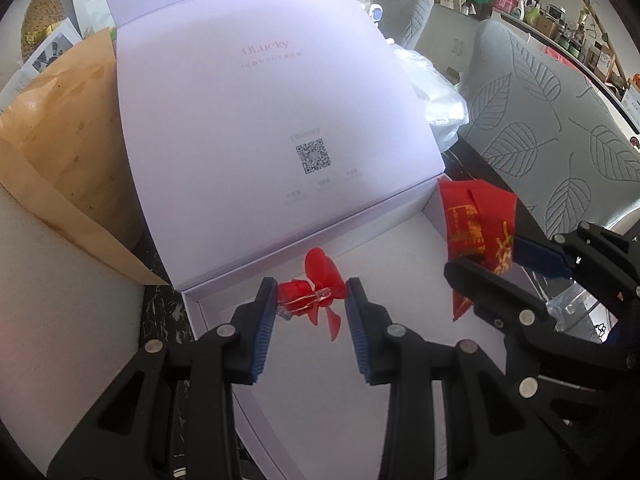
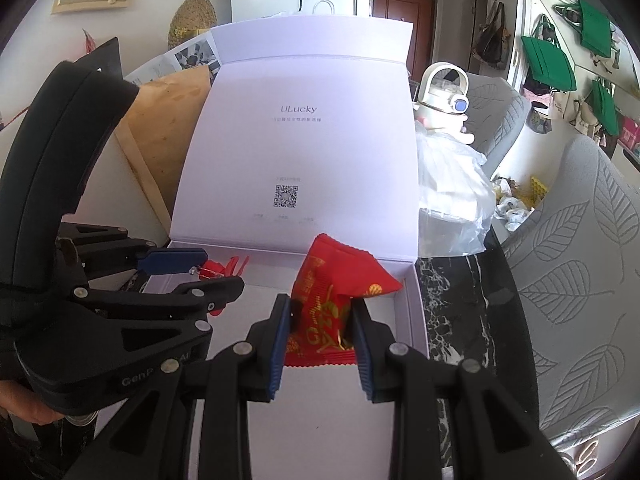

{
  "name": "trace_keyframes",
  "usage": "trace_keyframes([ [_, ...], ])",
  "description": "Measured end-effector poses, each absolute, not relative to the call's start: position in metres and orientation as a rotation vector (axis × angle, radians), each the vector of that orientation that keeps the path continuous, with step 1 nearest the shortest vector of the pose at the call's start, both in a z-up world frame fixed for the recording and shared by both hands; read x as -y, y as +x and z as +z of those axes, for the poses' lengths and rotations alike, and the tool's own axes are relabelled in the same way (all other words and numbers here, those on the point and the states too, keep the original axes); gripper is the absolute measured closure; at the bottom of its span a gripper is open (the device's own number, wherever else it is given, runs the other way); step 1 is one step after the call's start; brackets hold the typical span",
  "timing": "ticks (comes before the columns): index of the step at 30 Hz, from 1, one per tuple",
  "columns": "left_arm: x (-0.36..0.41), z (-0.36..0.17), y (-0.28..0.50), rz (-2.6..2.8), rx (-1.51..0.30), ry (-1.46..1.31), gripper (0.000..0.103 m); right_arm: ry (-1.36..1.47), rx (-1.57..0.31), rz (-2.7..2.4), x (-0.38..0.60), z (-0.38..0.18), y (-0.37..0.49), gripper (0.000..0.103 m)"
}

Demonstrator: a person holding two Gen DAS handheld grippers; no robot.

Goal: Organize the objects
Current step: 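Carry both held items into the white box and open both grippers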

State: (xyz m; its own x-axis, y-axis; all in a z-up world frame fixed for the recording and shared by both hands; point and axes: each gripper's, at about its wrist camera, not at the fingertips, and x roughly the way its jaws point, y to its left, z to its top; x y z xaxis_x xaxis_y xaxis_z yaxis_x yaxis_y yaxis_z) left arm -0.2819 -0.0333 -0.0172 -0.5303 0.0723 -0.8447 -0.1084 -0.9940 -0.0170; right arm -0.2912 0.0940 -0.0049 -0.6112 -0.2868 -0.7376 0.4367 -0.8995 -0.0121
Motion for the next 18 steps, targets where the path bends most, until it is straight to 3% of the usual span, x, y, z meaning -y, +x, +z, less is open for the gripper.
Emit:
trace_keyframes([
  [13,0.034,-0.039,-0.294,2.617,-0.021,-1.536,0.070,1.142,-0.290,-2.493,-0.095,-0.022,-0.300,0.073],
  [18,0.037,-0.034,-0.294,2.634,-0.019,-1.541,0.069,1.139,-0.284,-2.522,-0.098,-0.016,-0.300,0.053],
])
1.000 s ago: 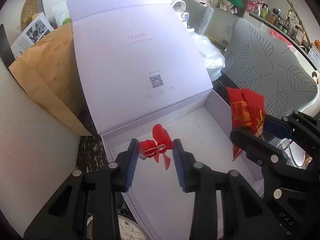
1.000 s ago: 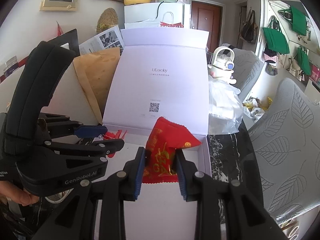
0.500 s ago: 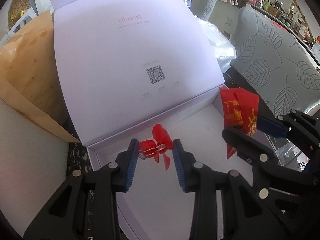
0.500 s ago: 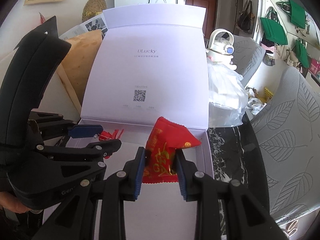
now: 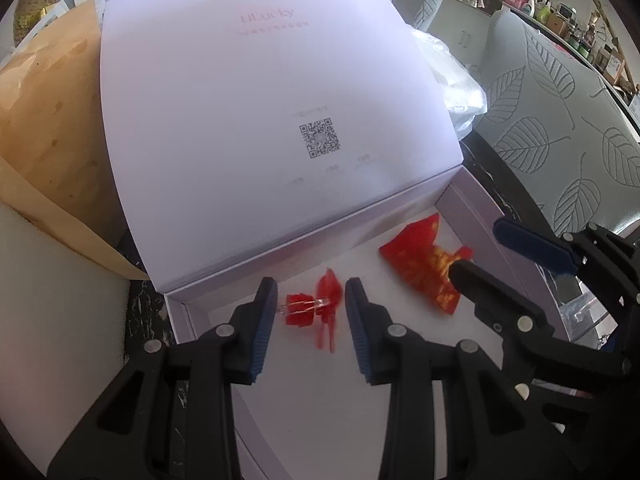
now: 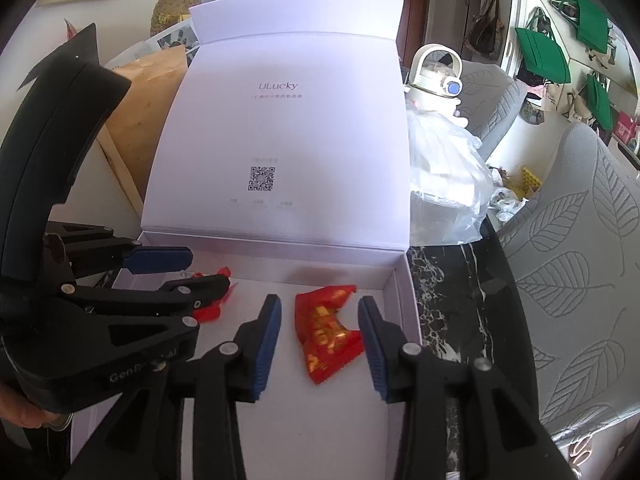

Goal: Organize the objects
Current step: 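Carry both held items into the white box and open both grippers, then withdraw both grippers from the box back toward the candy pile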

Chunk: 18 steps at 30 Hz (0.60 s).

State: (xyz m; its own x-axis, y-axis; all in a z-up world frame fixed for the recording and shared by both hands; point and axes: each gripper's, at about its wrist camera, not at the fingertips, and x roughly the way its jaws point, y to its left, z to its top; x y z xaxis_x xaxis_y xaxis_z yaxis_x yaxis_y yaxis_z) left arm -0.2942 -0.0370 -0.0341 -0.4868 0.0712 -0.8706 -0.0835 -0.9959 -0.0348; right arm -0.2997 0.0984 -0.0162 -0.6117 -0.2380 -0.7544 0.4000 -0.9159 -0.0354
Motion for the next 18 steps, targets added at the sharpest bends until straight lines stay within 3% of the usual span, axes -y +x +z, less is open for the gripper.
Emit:
trace_keyframes([
  [18,0.045,0.019,-0.261,2.723,-0.011,-1.476,0.061,1.047,-0.263,-2.600,-0.115,0.030,-0.264,0.050],
])
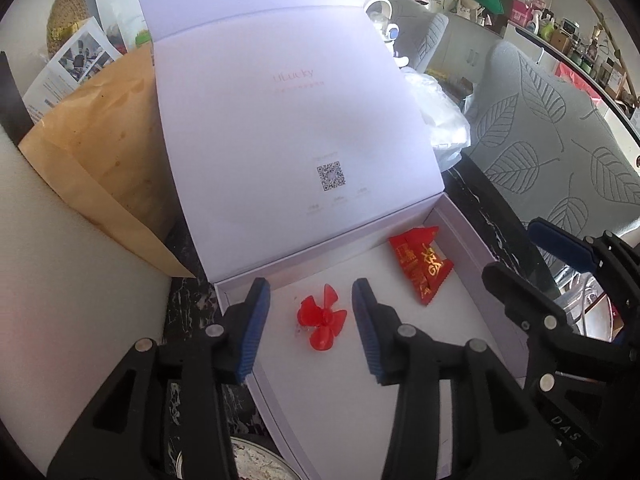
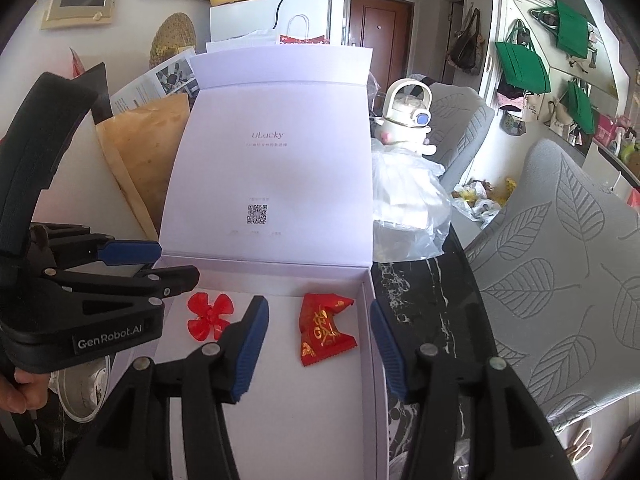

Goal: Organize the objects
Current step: 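Withdraw both grippers from the box back toward the candy pile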

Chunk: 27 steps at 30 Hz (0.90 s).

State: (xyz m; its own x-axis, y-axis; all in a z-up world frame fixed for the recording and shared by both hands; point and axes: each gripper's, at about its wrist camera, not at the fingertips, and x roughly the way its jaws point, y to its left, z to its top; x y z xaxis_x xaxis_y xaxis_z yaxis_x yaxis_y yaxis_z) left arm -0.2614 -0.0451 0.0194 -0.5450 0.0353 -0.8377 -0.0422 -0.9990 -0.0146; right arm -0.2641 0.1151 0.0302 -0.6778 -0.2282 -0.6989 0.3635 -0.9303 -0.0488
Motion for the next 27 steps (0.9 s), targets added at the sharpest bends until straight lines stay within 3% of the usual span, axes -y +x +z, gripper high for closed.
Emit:
trace_keyframes([
  [16,0.042,0.072,-0.214,2.827,-0.021,-1.363,0.037,0.937,-0.278,-2.659,-0.123,0.081,-0.208,0.043],
  [27,0.041,0.101,-0.162,2.892,-0.028,-1.295,0.029,0.876,-0.271,-2.684,-0.132,0.106,-0.158,0.036],
])
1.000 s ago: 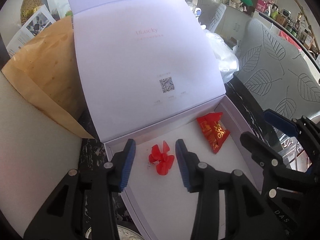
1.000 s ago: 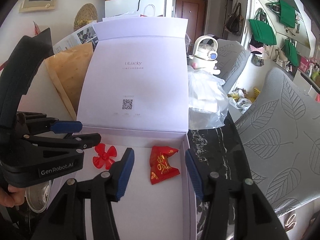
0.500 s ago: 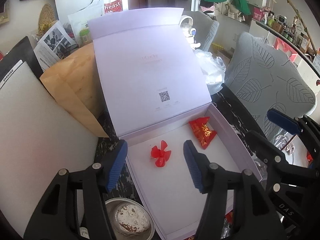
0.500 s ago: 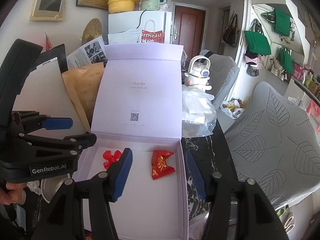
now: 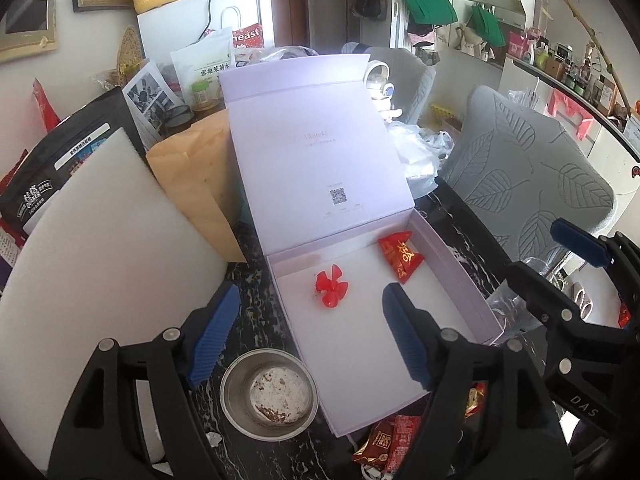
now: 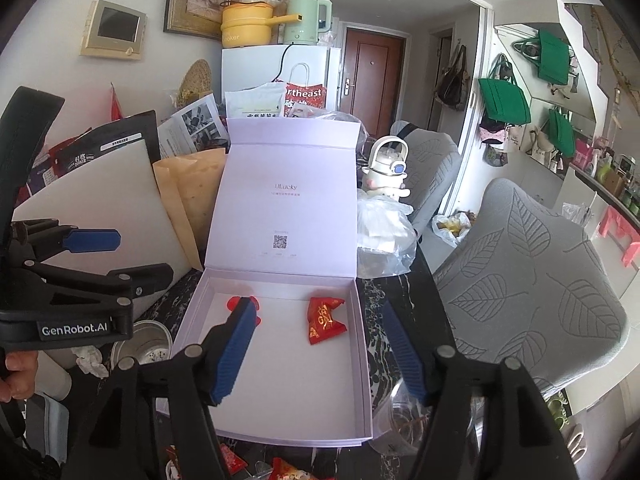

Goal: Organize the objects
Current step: 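Withdraw both grippers from the box back toward the candy pile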

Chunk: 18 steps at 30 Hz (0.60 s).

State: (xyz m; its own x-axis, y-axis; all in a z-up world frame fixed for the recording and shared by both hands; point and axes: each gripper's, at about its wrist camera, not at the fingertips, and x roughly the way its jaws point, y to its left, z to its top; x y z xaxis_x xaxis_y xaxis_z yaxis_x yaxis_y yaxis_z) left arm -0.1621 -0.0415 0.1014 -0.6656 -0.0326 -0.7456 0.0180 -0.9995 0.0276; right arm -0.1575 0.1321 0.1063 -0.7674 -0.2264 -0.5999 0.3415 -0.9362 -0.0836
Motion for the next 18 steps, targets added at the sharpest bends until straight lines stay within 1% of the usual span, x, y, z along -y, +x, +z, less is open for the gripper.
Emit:
trace_keyframes([
  [5,0.039,0.113,-0.136,-2.847,0.045,1.244,0.025,0.856,-0.268,-2.695,-0.139,0.114,-0.130,0.036],
  [18,0.023,0.126,-0.077,-2.866,0.099,1.197,0.021,0.824,-0.283,-2.721,-0.156,0.121,-0.071,0.036],
])
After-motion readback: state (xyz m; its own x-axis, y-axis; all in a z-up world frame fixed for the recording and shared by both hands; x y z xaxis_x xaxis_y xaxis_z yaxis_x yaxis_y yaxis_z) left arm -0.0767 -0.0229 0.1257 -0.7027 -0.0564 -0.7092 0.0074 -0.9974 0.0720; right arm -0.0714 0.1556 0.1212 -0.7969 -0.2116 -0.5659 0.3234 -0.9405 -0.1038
